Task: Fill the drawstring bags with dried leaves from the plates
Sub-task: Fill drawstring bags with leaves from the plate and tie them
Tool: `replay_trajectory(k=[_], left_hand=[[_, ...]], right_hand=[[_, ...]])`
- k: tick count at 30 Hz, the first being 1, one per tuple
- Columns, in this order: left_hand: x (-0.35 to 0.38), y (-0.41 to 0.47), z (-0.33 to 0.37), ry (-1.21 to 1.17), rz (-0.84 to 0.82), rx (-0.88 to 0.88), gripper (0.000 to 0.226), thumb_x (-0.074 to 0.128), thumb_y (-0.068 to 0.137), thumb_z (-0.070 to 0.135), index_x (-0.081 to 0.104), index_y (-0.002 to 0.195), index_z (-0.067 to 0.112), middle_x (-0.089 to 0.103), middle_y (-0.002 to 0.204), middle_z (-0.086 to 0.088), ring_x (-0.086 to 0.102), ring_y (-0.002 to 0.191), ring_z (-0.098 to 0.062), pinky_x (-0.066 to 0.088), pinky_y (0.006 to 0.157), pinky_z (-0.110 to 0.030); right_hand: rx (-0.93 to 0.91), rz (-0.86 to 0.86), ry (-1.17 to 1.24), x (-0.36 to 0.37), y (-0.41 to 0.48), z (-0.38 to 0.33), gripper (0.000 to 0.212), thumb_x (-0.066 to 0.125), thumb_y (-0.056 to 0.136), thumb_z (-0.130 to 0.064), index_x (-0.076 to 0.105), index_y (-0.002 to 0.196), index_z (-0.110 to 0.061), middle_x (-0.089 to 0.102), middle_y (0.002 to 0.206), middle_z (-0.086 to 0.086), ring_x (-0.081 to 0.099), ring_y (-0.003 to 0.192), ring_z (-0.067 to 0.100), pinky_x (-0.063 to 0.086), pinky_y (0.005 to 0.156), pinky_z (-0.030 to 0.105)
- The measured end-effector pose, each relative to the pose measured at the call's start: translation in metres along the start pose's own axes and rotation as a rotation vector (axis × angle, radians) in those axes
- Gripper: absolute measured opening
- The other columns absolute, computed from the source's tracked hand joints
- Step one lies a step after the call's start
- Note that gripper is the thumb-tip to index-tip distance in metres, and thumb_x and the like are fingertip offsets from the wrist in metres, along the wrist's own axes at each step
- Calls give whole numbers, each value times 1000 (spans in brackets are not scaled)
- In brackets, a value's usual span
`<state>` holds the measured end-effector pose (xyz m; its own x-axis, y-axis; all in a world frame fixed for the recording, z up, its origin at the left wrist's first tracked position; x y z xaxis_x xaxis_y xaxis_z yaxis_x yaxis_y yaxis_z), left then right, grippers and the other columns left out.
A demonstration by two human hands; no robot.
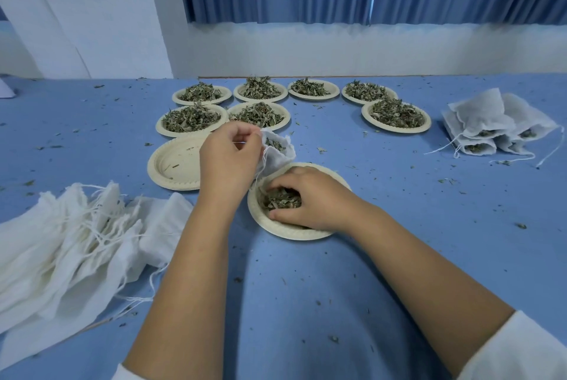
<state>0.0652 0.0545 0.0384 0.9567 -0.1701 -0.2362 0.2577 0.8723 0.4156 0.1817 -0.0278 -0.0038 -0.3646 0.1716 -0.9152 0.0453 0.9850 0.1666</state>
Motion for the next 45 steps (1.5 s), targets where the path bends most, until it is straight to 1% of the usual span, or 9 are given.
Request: replay_trajectory(k=[5, 13, 18, 22, 26, 31, 34, 39, 45], left_hand=[[2, -1, 0, -8, -10, -18, 19, 61, 91, 14, 67, 80, 28, 66, 64, 17, 61, 65, 4, 47, 64, -10], [2, -1, -2, -31, -10, -41, 23, 62, 90, 13, 66, 76, 31, 66, 64, 16, 63, 65, 3, 49, 63, -13], [3, -2, -1, -31, -10, -43, 23, 62, 91, 14, 66, 76, 31, 66, 65, 15, 64, 66, 1, 49, 63, -11], [3, -2, 0, -32, -13, -46, 22, 62, 91, 14, 66, 76, 30, 67, 64, 16, 63, 64, 2, 48, 62, -11], [3, -2, -1, -48, -16, -61, 17, 62, 90, 15, 69, 79, 26, 66, 66, 11, 63, 68, -6, 54, 69, -27], [1, -3, -1, -64, -6, -61, 17, 61, 88, 13, 70, 79, 23, 67, 60, 13, 62, 61, -3, 54, 64, -25], [2, -5, 2, -78, -14, -58, 20, 60, 89, 10, 68, 77, 25, 66, 59, 13, 59, 54, 0, 49, 52, -14], [5, -6, 4, -53, -47, -64, 22, 61, 89, 11, 68, 76, 28, 68, 65, 10, 65, 67, -5, 53, 62, -19], [20, -12, 6, -10, -187, -75, 16, 63, 91, 14, 70, 78, 21, 68, 59, 11, 63, 56, 0, 50, 55, -14]], right_hand=[[24, -3, -37, -1, 0, 4, 27, 68, 85, -39, 69, 109, -27, 62, 111, -5, 54, 106, 14, 44, 93, 38], [70, -24, -78, -7, -2, 11, 31, 69, 86, -36, 68, 116, -30, 64, 111, -7, 51, 110, 16, 39, 98, 35], [71, 35, 13, -10, -3, 11, 22, 71, 85, -27, 72, 107, -23, 61, 95, -10, 57, 96, 12, 46, 85, 30], [144, 185, 215, -27, -4, 17, 13, 75, 81, -24, 74, 93, -25, 60, 79, -22, 55, 78, -3, 41, 70, 12], [209, 277, 427, -41, -7, 23, 14, 75, 79, -19, 70, 77, -32, 57, 58, -18, 48, 56, -1, 38, 57, 13], [281, 277, 654, -50, -10, 27, 7, 74, 79, -13, 75, 82, -19, 67, 73, 3, 57, 67, 9, 49, 67, 22], [285, 270, 734, -53, -12, 28, 6, 75, 79, -14, 75, 81, -20, 72, 79, 4, 62, 70, 9, 54, 73, 27], [206, 376, 966, -57, -11, 25, 14, 74, 82, -11, 76, 82, -24, 74, 80, -6, 67, 74, 3, 51, 69, 13], [160, 562, 1197, -51, -7, 23, 16, 74, 80, -15, 77, 89, -28, 71, 90, 2, 66, 86, 10, 54, 90, 31]])
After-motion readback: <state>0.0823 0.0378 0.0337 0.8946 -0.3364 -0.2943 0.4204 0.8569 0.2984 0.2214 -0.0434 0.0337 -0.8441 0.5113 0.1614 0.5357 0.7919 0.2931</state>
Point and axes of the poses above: each hand's wrist, its own y-axis towards the middle knuckle, its own x-axis out of the palm, z = x × y, the point moved 5 cm from there along y, towards the middle knuckle
